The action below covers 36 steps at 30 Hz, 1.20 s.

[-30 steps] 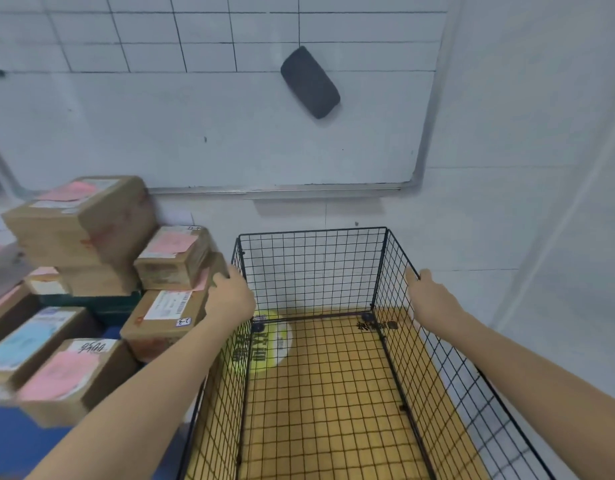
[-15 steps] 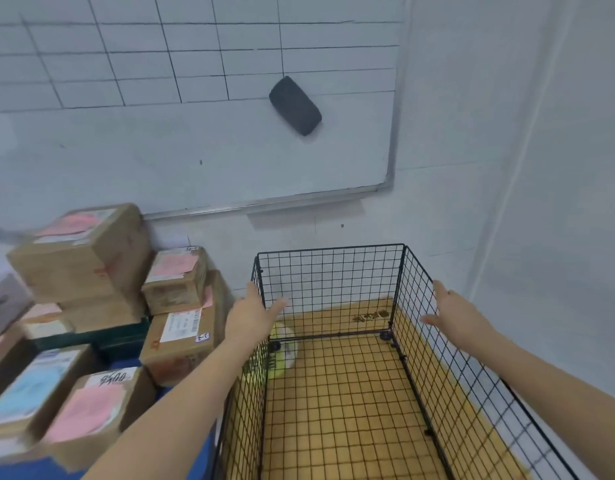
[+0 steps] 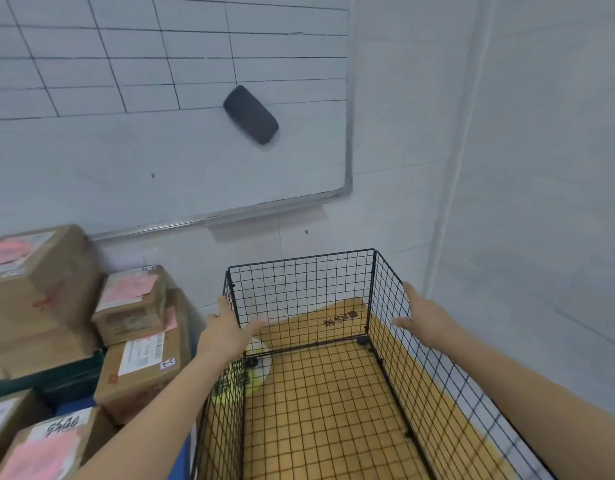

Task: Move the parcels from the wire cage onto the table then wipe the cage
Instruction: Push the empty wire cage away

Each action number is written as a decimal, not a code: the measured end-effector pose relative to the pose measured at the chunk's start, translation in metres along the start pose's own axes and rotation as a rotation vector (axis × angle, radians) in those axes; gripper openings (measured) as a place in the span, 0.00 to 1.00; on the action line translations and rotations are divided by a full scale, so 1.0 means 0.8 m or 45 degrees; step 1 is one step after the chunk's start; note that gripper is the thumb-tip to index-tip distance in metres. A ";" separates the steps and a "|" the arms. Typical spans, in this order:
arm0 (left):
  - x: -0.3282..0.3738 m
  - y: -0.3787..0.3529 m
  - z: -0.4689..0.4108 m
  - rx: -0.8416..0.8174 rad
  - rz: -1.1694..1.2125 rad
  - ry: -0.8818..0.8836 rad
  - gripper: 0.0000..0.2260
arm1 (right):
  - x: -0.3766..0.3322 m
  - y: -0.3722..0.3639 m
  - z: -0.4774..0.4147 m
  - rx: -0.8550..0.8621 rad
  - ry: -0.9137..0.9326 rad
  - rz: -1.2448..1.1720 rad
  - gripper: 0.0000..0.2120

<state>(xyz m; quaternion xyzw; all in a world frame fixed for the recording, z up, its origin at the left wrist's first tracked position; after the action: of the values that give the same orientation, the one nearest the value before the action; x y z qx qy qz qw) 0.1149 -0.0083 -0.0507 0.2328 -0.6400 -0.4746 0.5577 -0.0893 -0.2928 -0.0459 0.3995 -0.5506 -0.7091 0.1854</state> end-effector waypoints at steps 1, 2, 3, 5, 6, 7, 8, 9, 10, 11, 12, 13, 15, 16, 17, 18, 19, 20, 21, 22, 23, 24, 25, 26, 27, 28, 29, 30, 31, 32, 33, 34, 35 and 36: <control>0.001 -0.001 -0.001 -0.001 -0.001 0.011 0.46 | 0.001 0.000 -0.001 -0.002 0.005 0.004 0.42; 0.001 -0.001 -0.003 0.000 -0.007 0.015 0.47 | 0.002 0.001 -0.002 -0.002 0.013 0.013 0.42; 0.002 -0.001 -0.004 -0.002 -0.014 0.017 0.47 | 0.002 0.002 -0.003 -0.001 0.025 0.025 0.42; 0.001 -0.001 -0.005 -0.007 -0.029 0.013 0.48 | 0.000 0.003 -0.002 0.004 0.049 0.043 0.42; 0.001 -0.001 -0.005 -0.007 -0.035 0.008 0.48 | 0.001 0.003 -0.001 0.007 0.061 0.043 0.42; 0.000 -0.002 -0.003 -0.005 -0.041 0.000 0.49 | 0.002 0.002 0.000 0.008 0.069 0.038 0.42; 0.000 -0.002 -0.001 0.000 -0.047 -0.008 0.49 | 0.004 0.002 0.001 0.013 0.073 0.037 0.42; 0.000 0.000 0.001 0.008 -0.055 -0.019 0.49 | 0.006 0.002 0.001 0.020 0.077 0.038 0.42; 0.000 0.001 0.002 0.012 -0.066 -0.034 0.49 | 0.007 0.002 0.003 0.031 0.087 0.043 0.42; -0.001 0.002 0.003 0.008 -0.074 -0.049 0.49 | 0.008 0.003 0.004 0.041 0.098 0.053 0.43; -0.002 0.003 0.005 -0.002 -0.077 -0.058 0.49 | 0.008 0.003 0.005 0.050 0.108 0.070 0.42; -0.003 0.004 0.006 -0.009 -0.079 -0.062 0.49 | 0.009 0.003 0.005 0.053 0.107 0.084 0.41; -0.003 0.004 0.010 -0.032 -0.092 -0.056 0.47 | 0.013 -0.003 0.001 0.031 0.098 0.126 0.34; -0.002 0.003 0.012 -0.049 -0.107 -0.055 0.46 | 0.015 -0.005 -0.001 0.009 0.080 0.138 0.30; -0.001 0.003 0.014 -0.060 -0.119 -0.055 0.45 | 0.017 -0.007 -0.002 -0.018 0.059 0.128 0.28; 0.001 0.005 0.016 -0.067 -0.121 -0.051 0.45 | 0.018 -0.007 -0.003 -0.047 0.043 0.097 0.28; 0.003 0.007 0.018 -0.068 -0.114 -0.049 0.45 | 0.017 -0.007 -0.002 -0.075 0.034 0.065 0.30; 0.005 0.008 0.020 -0.074 -0.101 -0.048 0.46 | 0.016 -0.005 -0.001 -0.097 0.034 0.053 0.33; 0.007 0.009 0.021 -0.086 -0.090 -0.050 0.47 | 0.014 -0.003 0.001 -0.111 0.048 0.063 0.36; 0.008 0.010 0.023 -0.101 -0.086 -0.046 0.49 | 0.012 0.000 0.003 -0.117 0.072 0.086 0.39; 0.010 0.010 0.025 -0.106 -0.098 -0.043 0.51 | 0.010 0.003 0.005 -0.120 0.093 0.114 0.41; 0.011 0.011 0.027 -0.099 -0.126 -0.041 0.52 | 0.009 0.004 0.006 -0.121 0.105 0.138 0.43; 0.012 0.011 0.028 -0.083 -0.152 -0.043 0.54 | 0.007 0.005 0.007 -0.117 0.110 0.165 0.44; 0.014 0.011 0.029 -0.060 -0.171 -0.050 0.55 | 0.007 0.005 0.008 -0.106 0.116 0.194 0.46; 0.014 0.012 0.030 -0.042 -0.179 -0.053 0.56 | 0.007 0.005 0.010 -0.093 0.119 0.212 0.48; 0.014 0.012 0.029 -0.030 -0.180 -0.053 0.57 | 0.007 0.006 0.013 -0.079 0.120 0.218 0.50; 0.012 0.011 0.030 -0.023 -0.177 -0.049 0.57 | 0.009 0.007 0.016 -0.062 0.114 0.215 0.51; 0.011 0.011 0.030 -0.020 -0.172 -0.046 0.57 | 0.010 0.008 0.019 -0.040 0.105 0.207 0.52; 0.010 0.011 0.030 -0.018 -0.167 -0.052 0.56 | 0.011 0.010 0.024 -0.014 0.091 0.206 0.52; 0.010 0.011 0.031 -0.016 -0.159 -0.062 0.55 | 0.012 0.011 0.028 0.010 0.072 0.216 0.51; 0.009 0.011 0.031 -0.019 -0.152 -0.074 0.55 | 0.013 0.012 0.032 0.030 0.053 0.226 0.50; 0.009 0.010 0.031 -0.025 -0.147 -0.088 0.54 | 0.015 0.012 0.036 0.044 0.034 0.238 0.49; 0.010 0.010 0.032 -0.033 -0.146 -0.100 0.54 | 0.016 0.013 0.039 0.055 0.019 0.248 0.49; 0.011 0.010 0.031 -0.037 -0.147 -0.113 0.53 | 0.018 0.013 0.043 0.059 0.003 0.253 0.48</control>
<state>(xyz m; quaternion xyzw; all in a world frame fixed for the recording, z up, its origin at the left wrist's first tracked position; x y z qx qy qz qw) 0.0909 -0.0031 -0.0379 0.2399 -0.6425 -0.5251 0.5039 -0.1266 -0.2847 -0.0394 0.3479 -0.6035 -0.6739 0.2462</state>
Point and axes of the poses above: each hand's wrist, its own z-axis away from the middle knuckle, its own y-axis out of the back of the hand, x = y × z, the point moved 4 cm from there along -z, towards the middle knuckle, and after that the axes turned 1 degree about y, right-handed, at the moved point
